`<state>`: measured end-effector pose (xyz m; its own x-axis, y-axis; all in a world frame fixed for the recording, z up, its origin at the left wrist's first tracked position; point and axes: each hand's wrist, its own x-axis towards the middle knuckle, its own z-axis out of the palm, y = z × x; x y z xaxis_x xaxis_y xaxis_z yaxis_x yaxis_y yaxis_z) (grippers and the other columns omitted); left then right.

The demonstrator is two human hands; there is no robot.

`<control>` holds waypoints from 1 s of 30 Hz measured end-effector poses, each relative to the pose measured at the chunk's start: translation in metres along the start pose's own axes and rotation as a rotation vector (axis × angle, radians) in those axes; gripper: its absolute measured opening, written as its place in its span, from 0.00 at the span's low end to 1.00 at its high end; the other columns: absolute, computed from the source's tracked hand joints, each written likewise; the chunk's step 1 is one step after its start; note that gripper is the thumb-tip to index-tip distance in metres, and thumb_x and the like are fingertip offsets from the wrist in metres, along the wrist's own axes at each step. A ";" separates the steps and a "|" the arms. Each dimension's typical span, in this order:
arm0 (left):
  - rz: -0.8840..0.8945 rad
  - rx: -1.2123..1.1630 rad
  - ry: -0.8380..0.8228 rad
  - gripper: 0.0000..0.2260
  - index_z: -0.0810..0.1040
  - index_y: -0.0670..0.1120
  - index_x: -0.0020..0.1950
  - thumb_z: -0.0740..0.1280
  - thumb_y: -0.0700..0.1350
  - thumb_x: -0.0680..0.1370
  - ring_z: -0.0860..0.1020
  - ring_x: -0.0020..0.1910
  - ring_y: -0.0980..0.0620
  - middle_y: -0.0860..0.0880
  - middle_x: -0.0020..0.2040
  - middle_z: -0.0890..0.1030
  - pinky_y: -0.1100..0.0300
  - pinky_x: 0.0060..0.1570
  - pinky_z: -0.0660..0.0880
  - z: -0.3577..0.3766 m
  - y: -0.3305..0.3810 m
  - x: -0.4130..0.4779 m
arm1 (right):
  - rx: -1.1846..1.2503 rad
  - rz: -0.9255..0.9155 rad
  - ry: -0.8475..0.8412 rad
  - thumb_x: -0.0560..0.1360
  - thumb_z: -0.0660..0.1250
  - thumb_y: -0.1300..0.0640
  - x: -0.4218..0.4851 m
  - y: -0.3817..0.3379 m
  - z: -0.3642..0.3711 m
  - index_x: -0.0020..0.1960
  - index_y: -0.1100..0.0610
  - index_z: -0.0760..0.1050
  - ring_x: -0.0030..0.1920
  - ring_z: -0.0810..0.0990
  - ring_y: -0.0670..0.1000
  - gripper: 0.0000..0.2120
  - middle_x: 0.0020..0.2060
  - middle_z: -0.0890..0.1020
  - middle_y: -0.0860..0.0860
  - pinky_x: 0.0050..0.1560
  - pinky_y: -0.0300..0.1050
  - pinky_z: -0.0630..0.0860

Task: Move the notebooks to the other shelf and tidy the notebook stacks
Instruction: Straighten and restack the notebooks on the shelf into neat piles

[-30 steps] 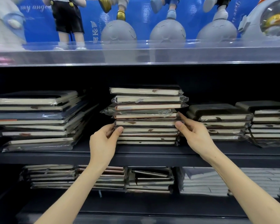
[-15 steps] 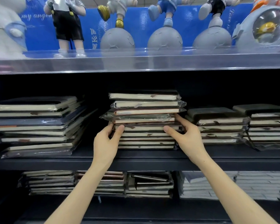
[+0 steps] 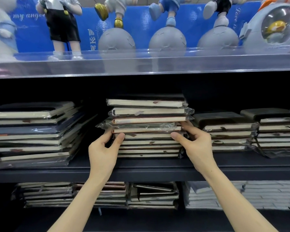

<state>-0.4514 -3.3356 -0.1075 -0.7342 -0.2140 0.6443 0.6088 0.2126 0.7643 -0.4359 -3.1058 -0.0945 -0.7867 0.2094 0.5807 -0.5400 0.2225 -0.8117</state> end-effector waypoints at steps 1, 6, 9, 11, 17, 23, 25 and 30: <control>0.003 -0.011 0.011 0.13 0.78 0.53 0.58 0.69 0.47 0.74 0.77 0.58 0.61 0.61 0.52 0.82 0.62 0.62 0.71 0.000 0.000 0.000 | -0.005 -0.008 0.026 0.68 0.75 0.57 -0.001 0.001 0.000 0.57 0.53 0.80 0.62 0.76 0.43 0.17 0.56 0.82 0.47 0.67 0.48 0.71; -0.035 -0.040 -0.005 0.15 0.80 0.45 0.60 0.70 0.44 0.73 0.78 0.58 0.59 0.55 0.53 0.83 0.62 0.62 0.72 -0.001 0.000 0.002 | -0.017 -0.028 0.063 0.69 0.75 0.58 -0.004 -0.001 0.001 0.54 0.47 0.78 0.57 0.79 0.42 0.15 0.53 0.82 0.44 0.62 0.41 0.75; -0.073 -0.051 -0.037 0.13 0.81 0.48 0.57 0.70 0.47 0.73 0.80 0.54 0.61 0.55 0.50 0.84 0.65 0.58 0.74 -0.002 0.005 0.003 | -0.027 -0.040 0.060 0.70 0.74 0.59 -0.004 -0.003 0.002 0.56 0.48 0.77 0.56 0.78 0.38 0.16 0.53 0.81 0.43 0.58 0.33 0.74; -0.094 -0.044 -0.047 0.09 0.80 0.52 0.53 0.70 0.47 0.73 0.80 0.51 0.63 0.57 0.47 0.84 0.70 0.51 0.74 -0.003 0.009 0.005 | -0.009 -0.037 0.052 0.71 0.73 0.60 -0.004 -0.003 0.002 0.57 0.50 0.76 0.52 0.77 0.32 0.17 0.51 0.80 0.41 0.53 0.26 0.73; -0.126 -0.018 -0.007 0.17 0.82 0.49 0.52 0.71 0.56 0.68 0.80 0.50 0.61 0.55 0.48 0.83 0.67 0.52 0.74 -0.008 0.017 0.011 | 0.091 -0.014 0.001 0.69 0.74 0.55 -0.004 -0.005 -0.002 0.63 0.51 0.74 0.61 0.76 0.40 0.23 0.58 0.80 0.44 0.62 0.39 0.72; -0.184 -0.106 0.072 0.28 0.71 0.49 0.58 0.73 0.58 0.63 0.77 0.55 0.60 0.54 0.54 0.79 0.66 0.54 0.71 0.001 0.018 0.007 | 0.093 -0.027 -0.079 0.68 0.74 0.54 -0.002 -0.013 -0.007 0.72 0.54 0.65 0.66 0.72 0.41 0.36 0.65 0.76 0.45 0.69 0.47 0.68; -0.185 -0.153 0.076 0.32 0.66 0.50 0.63 0.72 0.57 0.62 0.75 0.57 0.62 0.54 0.57 0.76 0.69 0.53 0.69 0.002 0.018 0.011 | 0.040 -0.035 -0.104 0.68 0.74 0.55 -0.005 -0.015 -0.007 0.69 0.50 0.68 0.63 0.74 0.39 0.31 0.61 0.78 0.43 0.66 0.43 0.70; -0.068 -0.064 0.058 0.29 0.69 0.49 0.68 0.72 0.53 0.69 0.77 0.51 0.69 0.60 0.52 0.79 0.74 0.50 0.72 0.009 0.014 0.015 | -0.066 -0.047 -0.047 0.66 0.75 0.43 -0.009 -0.017 0.005 0.65 0.47 0.72 0.60 0.74 0.35 0.29 0.57 0.79 0.39 0.61 0.35 0.71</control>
<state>-0.4570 -3.3271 -0.0874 -0.7570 -0.2809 0.5900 0.5776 0.1345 0.8051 -0.4213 -3.1163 -0.0860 -0.7753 0.1526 0.6129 -0.5566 0.2936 -0.7772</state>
